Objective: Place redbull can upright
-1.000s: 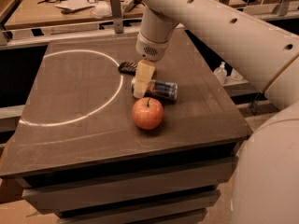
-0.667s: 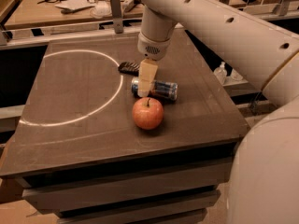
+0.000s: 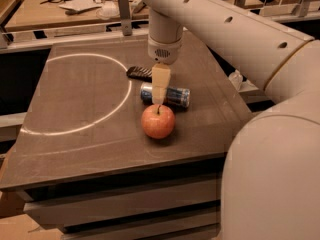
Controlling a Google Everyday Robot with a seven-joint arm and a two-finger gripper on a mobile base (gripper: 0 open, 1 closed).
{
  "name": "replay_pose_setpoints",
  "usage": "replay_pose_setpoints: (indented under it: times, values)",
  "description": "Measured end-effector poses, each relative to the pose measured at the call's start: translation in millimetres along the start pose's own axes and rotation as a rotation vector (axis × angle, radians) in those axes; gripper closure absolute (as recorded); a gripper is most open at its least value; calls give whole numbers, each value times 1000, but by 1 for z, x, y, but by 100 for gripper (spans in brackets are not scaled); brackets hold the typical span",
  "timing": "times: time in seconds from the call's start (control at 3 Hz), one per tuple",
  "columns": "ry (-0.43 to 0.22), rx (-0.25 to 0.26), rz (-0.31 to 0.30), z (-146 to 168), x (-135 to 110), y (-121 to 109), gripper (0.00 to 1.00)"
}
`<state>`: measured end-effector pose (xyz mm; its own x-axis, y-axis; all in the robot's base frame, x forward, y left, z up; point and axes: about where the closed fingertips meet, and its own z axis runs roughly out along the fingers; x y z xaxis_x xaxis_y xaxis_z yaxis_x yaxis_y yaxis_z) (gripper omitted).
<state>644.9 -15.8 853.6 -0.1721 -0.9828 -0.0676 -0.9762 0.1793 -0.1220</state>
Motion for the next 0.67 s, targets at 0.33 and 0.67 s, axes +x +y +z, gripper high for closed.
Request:
replay_pose_setpoints:
  times: [0.33,0.67]
  values:
    - [49,-45,33,6,4,3,13]
    - [64,-89,66,12,5,8,36]
